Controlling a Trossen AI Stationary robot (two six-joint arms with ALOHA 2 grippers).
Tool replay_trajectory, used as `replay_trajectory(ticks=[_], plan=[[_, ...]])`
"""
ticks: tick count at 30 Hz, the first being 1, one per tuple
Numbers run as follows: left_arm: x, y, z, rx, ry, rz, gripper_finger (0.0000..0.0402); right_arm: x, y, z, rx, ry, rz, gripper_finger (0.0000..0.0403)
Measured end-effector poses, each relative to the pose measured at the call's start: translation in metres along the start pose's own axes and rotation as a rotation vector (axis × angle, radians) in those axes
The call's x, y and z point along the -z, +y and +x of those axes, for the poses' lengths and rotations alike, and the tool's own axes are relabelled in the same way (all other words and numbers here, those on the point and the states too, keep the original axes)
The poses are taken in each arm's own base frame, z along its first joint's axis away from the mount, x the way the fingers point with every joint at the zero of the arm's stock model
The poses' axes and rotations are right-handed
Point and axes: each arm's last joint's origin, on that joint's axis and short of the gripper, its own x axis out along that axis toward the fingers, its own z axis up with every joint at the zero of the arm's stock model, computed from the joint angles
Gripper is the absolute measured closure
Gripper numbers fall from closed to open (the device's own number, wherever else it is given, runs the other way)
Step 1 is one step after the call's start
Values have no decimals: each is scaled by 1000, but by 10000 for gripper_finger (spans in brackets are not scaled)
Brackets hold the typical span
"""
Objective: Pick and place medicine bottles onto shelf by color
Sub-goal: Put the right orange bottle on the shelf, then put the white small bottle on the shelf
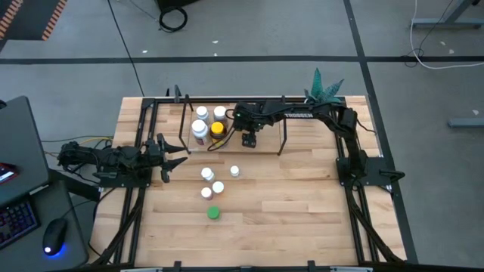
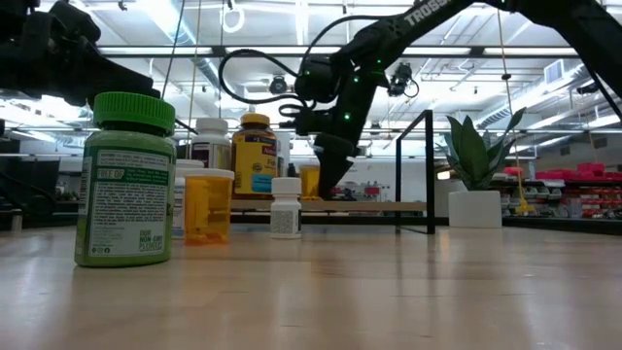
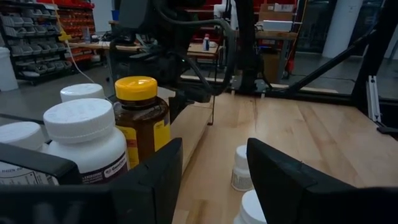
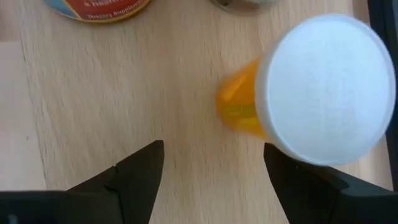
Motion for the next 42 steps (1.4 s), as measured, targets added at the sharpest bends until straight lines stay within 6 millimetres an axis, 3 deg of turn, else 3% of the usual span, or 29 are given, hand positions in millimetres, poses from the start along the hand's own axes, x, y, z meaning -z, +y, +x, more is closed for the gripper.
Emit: replay_trajectory(ticks=[24,31,37,42], plan=[[0,0,0,-1,0,-1,220,-11,-2,-1,23,-113,-22,121],[0,0,0,0,0,-1,214,-7,2,-16,42,-59,-51,122],[0,0,0,0,-1,-1,218,-10,23,-34,-29,-73,-56,121],[0,0,0,0,0,0,219,-15,55,-40,-109,-110,-111,121]])
